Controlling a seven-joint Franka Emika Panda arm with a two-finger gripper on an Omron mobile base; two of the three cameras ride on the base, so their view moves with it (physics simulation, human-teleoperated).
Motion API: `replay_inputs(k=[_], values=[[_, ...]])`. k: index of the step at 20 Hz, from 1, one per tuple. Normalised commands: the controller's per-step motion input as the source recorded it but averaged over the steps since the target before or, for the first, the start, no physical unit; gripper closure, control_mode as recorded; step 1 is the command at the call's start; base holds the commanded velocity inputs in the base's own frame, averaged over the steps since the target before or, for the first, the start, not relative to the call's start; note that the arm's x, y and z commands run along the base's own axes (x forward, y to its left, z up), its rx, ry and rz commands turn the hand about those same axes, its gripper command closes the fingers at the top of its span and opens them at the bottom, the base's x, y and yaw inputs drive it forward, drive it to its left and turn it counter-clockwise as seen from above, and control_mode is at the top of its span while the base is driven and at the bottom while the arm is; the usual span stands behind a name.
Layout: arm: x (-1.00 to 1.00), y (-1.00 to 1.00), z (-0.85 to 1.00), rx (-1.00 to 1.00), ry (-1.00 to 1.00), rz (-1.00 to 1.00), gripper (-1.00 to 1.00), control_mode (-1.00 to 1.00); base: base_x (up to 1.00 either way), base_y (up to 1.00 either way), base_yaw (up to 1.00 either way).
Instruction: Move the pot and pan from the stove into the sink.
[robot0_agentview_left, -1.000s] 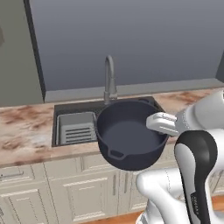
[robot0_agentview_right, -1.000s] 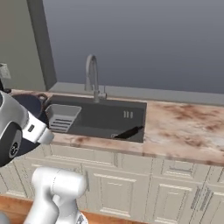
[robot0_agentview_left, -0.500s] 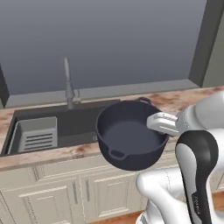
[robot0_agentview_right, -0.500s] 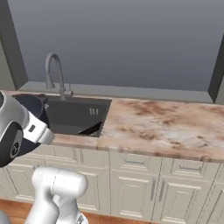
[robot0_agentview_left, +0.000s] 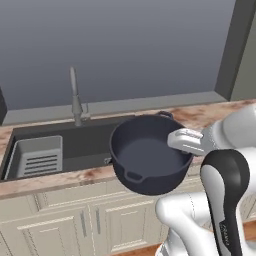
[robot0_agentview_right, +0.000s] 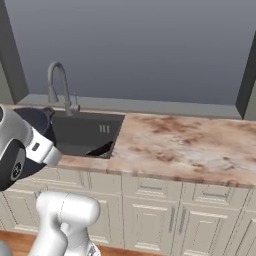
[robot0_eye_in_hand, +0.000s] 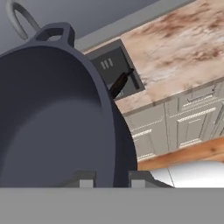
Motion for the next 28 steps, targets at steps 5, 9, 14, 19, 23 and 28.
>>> replay_inputs(k=[5,9,14,19,23,28], values=[[0.00,0.00,0.00,0.00,0.00,0.00,1.00,1.00,0.64,-0.38,-0.03],[0.00,0.00,0.00,0.00,0.00,0.00,1.00,1.00,0.52,-0.25,-0.04],[0.22,0.00,-0.01,0.00,0.02,0.00,1.00,-1.00,0.01,0.00,0.00],[0.95,0.00,-0.07,0.00,0.05,0.00,1.00,-1.00,0.00,0.00,0.00],[0.86,0.00,-0.13,0.00,0.03,0.00,1.00,-1.00,0.00,0.00,0.00],[0.34,0.00,-0.34,-0.01,0.00,0.02,1.00,-1.00,0.00,0.00,0.00]])
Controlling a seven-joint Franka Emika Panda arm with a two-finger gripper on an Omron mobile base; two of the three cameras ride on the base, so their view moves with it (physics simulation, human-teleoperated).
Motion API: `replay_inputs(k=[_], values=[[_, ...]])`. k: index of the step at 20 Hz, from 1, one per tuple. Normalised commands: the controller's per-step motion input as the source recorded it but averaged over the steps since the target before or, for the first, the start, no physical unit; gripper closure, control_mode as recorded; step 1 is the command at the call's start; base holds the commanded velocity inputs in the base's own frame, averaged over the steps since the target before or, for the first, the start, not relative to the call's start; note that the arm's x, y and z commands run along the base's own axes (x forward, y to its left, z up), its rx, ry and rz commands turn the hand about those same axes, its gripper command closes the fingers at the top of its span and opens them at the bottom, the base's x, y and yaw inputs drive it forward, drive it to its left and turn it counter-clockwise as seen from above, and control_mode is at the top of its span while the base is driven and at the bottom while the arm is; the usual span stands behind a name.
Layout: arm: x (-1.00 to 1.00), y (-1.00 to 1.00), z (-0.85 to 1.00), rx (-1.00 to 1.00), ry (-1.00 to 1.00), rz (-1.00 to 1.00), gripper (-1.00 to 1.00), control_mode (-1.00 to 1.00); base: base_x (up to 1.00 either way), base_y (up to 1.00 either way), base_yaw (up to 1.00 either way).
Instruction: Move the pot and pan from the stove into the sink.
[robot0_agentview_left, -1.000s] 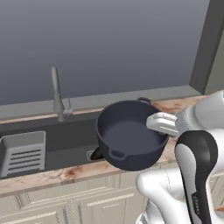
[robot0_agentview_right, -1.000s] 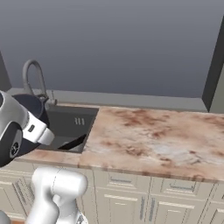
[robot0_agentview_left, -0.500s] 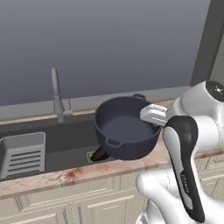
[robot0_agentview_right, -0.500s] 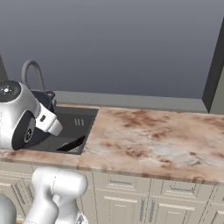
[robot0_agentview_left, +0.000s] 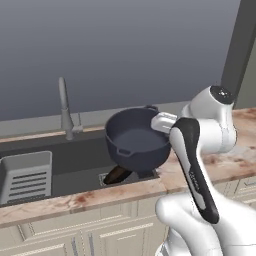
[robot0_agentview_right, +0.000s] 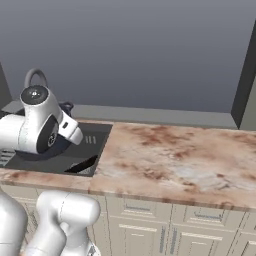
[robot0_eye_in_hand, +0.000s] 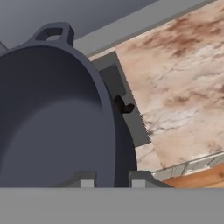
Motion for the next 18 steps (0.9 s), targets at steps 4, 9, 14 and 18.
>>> replay_inputs(k=[4,9,14,18], values=[[0.04,0.00,-0.65,-0.05,0.00,0.04,1.00,-1.00,0.00,0.00,0.00],[0.38,0.07,-0.46,-0.02,-0.08,0.02,1.00,-1.00,0.00,0.00,0.00],[0.71,0.19,-0.31,0.00,-0.08,0.00,1.00,-1.00,0.00,0.00,0.00],[0.72,0.24,-0.33,0.00,-0.07,0.00,1.00,-1.00,0.00,0.00,0.00]])
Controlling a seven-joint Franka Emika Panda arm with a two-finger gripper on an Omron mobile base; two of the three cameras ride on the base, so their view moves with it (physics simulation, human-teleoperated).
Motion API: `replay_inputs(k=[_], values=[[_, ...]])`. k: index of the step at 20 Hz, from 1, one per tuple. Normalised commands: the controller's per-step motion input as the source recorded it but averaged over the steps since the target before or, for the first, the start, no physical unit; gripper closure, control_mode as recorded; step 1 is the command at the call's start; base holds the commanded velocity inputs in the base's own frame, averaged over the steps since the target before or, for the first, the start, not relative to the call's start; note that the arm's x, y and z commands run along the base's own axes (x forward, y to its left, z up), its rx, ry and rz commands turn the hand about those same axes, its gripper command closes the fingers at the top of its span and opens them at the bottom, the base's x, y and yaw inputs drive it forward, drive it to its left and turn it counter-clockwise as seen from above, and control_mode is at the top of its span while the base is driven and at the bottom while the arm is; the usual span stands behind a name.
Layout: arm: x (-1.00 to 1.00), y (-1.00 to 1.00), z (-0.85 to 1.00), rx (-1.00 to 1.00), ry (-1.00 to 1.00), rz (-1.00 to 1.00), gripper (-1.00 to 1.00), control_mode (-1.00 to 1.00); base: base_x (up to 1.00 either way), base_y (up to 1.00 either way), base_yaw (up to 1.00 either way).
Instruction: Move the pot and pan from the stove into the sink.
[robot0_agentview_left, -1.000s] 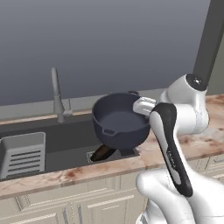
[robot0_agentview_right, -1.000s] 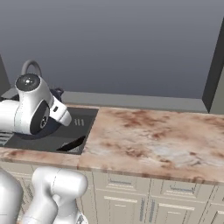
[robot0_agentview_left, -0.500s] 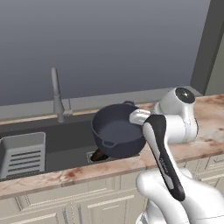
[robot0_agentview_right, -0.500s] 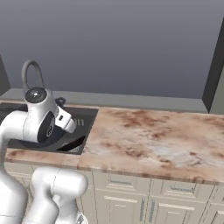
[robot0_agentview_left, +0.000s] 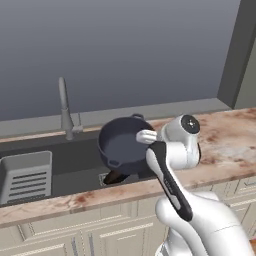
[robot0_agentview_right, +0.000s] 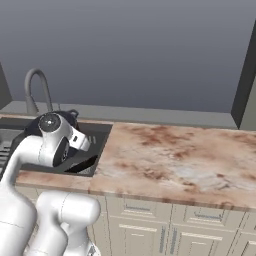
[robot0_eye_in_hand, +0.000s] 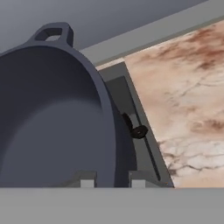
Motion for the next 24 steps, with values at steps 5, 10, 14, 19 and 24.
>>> replay_inputs(k=[5,10,14,19,24], values=[[0.70,0.42,-0.33,0.00,-0.05,0.00,1.00,-1.00,0.00,0.00,0.00],[0.50,0.41,-0.23,0.02,0.05,0.03,1.00,-1.00,0.00,0.00,0.00],[0.10,0.01,-0.15,0.09,0.16,0.18,1.00,-1.00,0.00,0.00,0.00],[0.16,0.07,-0.14,0.07,0.07,0.09,1.00,-1.00,0.00,0.00,0.00],[0.39,0.39,-0.19,0.00,-0.01,-0.01,1.00,-1.00,0.00,0.00,0.00]])
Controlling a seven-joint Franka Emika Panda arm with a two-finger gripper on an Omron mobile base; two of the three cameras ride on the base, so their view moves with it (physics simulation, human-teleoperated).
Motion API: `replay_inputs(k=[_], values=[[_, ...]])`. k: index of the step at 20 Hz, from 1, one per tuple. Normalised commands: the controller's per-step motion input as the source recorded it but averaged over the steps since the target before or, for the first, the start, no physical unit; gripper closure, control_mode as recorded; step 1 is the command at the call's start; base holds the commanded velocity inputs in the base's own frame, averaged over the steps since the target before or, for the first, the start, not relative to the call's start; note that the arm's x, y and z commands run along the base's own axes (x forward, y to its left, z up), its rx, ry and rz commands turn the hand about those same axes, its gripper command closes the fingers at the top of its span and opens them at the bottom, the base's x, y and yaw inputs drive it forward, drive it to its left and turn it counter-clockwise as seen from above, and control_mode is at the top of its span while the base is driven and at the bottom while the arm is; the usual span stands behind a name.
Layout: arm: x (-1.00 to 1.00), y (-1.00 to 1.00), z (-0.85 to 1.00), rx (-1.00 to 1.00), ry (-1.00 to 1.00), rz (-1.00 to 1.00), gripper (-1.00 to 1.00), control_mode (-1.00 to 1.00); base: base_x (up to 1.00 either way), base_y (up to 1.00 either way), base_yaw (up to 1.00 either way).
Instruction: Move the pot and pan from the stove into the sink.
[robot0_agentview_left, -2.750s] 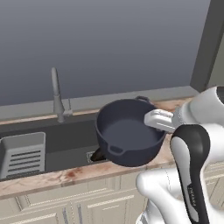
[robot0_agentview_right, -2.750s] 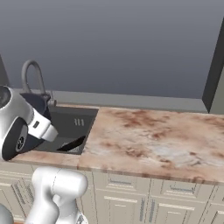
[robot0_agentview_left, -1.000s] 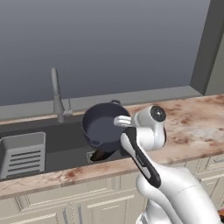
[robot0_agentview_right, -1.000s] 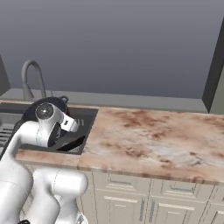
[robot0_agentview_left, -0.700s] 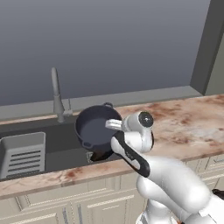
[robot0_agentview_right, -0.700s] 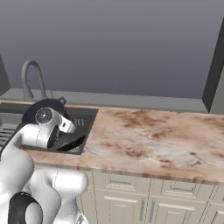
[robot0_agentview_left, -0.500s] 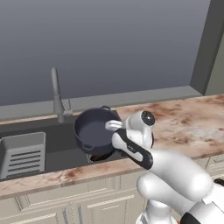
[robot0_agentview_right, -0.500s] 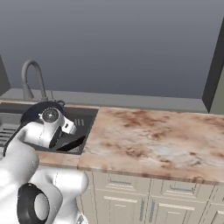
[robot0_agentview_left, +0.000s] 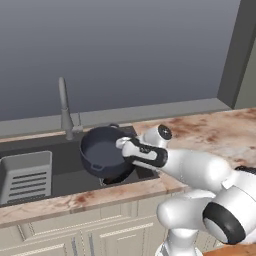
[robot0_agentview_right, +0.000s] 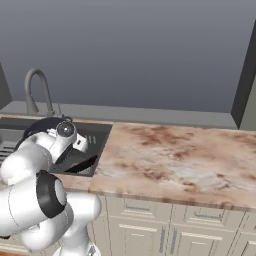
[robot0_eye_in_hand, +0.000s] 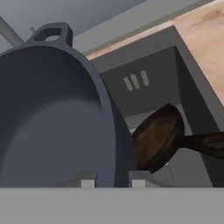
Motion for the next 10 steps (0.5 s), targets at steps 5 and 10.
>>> replay_inputs(k=[5,10], values=[[0.35,0.47,-0.24,0.00,0.00,-0.04,1.00,-1.00,0.00,0.00,0.00],[0.33,0.24,-0.36,-0.03,0.00,-0.01,1.00,-1.00,0.00,0.00,0.00]])
